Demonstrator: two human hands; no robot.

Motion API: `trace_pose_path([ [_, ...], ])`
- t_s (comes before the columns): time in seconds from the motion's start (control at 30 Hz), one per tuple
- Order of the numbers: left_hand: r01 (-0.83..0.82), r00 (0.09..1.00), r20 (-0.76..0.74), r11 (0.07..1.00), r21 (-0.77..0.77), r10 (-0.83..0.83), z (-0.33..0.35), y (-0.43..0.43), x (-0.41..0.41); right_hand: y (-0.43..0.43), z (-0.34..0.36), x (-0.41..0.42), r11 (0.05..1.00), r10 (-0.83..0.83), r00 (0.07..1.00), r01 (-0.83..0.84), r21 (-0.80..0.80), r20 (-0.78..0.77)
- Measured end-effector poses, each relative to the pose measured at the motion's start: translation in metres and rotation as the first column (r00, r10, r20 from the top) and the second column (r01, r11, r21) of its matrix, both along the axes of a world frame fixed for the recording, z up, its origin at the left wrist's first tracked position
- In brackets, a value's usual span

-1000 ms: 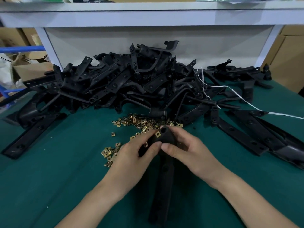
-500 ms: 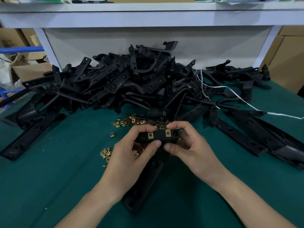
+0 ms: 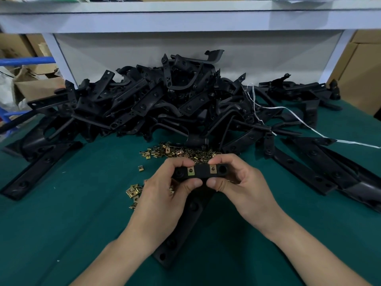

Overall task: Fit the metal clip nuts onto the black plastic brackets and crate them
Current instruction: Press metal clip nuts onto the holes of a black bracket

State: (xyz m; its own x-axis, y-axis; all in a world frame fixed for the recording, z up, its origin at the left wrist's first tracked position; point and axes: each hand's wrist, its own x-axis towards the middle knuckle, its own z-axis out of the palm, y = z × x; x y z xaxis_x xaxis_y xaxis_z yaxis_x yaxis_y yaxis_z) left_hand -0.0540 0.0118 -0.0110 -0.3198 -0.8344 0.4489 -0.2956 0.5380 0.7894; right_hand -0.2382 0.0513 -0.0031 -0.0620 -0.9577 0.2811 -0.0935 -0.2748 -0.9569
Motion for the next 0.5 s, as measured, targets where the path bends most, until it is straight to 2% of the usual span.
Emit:
trace_pose_path([
  [0.5,-0.035,0.999,0.0,0.998,-0.049,0.035,0.0025,0.0056,-0.0004,0.0052,0.0059,0.0039,0.999,-0.002,0.998,0.004,-0.032,0.057],
])
